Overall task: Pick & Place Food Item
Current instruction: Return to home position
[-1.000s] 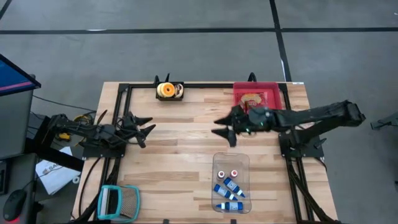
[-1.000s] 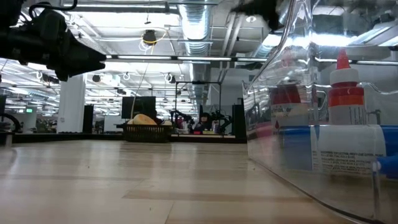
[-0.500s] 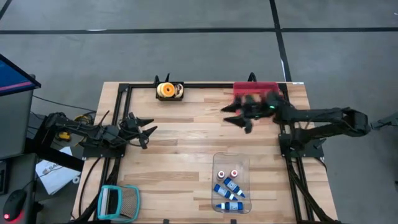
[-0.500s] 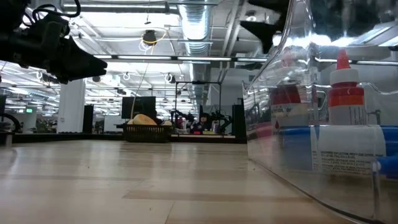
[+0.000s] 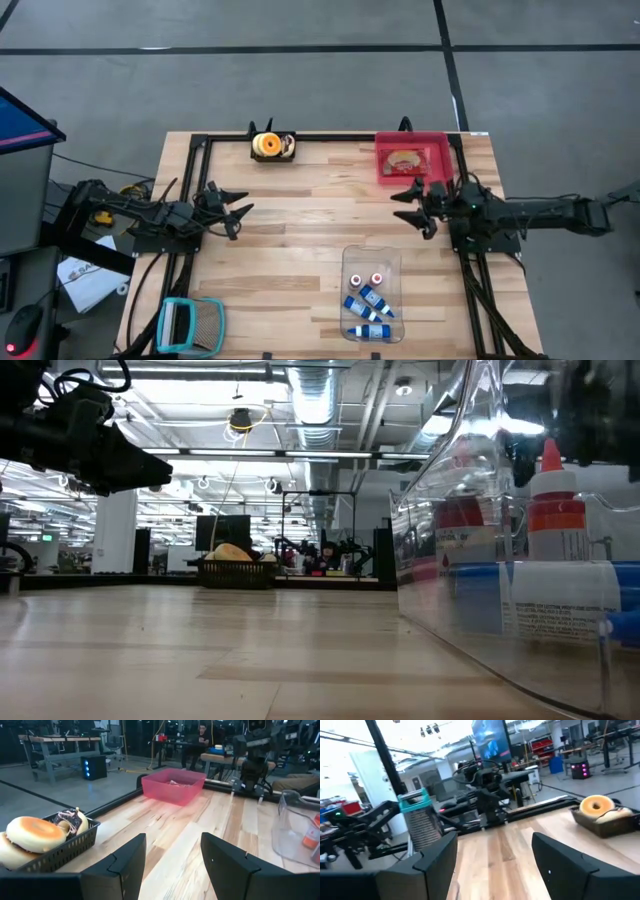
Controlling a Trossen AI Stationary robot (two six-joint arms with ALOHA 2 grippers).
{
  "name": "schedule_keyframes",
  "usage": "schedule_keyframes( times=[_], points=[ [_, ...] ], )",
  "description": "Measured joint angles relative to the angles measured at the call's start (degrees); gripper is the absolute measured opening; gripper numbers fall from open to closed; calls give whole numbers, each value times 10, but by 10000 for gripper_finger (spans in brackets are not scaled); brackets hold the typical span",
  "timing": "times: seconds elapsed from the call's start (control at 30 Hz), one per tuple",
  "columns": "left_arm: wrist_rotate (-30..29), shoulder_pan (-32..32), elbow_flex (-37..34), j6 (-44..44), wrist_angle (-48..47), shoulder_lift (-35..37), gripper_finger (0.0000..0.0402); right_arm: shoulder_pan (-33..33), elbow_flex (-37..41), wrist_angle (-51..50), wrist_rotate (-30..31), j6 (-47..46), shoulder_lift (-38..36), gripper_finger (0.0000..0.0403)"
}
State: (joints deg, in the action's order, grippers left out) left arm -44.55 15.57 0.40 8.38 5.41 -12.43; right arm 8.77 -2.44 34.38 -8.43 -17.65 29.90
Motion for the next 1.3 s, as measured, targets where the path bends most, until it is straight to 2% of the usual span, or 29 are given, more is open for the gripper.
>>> schedule_keyframes(
  times=[0.17, 0.33, 0.5, 0.73, 0.97, 1.3],
  points=[
    [0, 0, 0, 0, 1, -1, 186, 0, 20, -79, 10, -8, -86, 249],
    [0, 0, 0, 0, 1, -1, 186, 0, 20, -167, 21, 77, -183, 249],
    [0, 0, 0, 0, 1, -1, 186, 0, 20, -252, 41, 91, -298, 249],
    [4, 0, 0, 0, 8, -5, 186, -19, 20, -299, 38, 69, -297, 249],
    [4, 0, 0, 0, 10, -9, 186, -24, 20, -329, 48, 118, -285, 249],
    [3, 0, 0, 0, 10, -10, 186, -24, 21, -331, 51, 56, -266, 249]
  ],
)
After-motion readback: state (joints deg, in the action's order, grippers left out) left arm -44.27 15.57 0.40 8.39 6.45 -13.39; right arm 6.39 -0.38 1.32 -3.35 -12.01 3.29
